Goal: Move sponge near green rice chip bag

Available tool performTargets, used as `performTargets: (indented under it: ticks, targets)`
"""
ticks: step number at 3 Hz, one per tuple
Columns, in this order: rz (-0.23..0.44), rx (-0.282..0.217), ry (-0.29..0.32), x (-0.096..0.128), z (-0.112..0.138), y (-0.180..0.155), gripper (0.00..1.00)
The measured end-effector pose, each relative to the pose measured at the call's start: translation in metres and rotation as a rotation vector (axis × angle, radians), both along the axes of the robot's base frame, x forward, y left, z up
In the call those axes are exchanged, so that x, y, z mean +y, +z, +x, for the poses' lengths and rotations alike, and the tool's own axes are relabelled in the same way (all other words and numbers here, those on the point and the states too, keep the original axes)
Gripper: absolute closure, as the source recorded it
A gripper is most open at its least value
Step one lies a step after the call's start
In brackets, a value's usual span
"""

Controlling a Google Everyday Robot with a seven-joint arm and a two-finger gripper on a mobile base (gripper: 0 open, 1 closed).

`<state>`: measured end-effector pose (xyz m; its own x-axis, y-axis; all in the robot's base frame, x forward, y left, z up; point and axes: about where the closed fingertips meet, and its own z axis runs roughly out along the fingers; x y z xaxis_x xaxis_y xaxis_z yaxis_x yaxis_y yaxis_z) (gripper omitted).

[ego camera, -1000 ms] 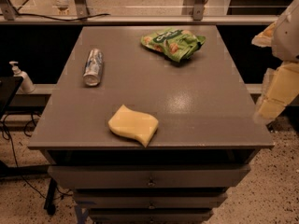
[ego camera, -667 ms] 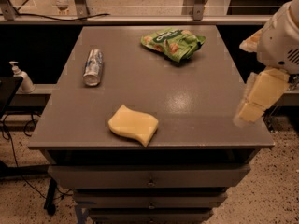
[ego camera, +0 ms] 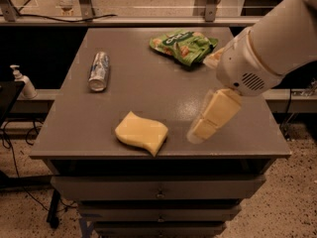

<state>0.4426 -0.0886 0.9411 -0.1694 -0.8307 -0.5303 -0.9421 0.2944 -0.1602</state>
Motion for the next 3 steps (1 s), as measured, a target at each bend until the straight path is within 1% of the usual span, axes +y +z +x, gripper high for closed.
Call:
performTargets:
  ticks: [1, 2, 3]
  targets:
    - [0.089, -0.009, 0.064, 0.051, 0.001, -0.022, 0.0]
    - [0.151, -0.023, 0.102, 0.091, 0.01, -0.05, 0.0]
    - [0.191, -0.026, 0.115, 0.118, 0.02, -0.078, 0.0]
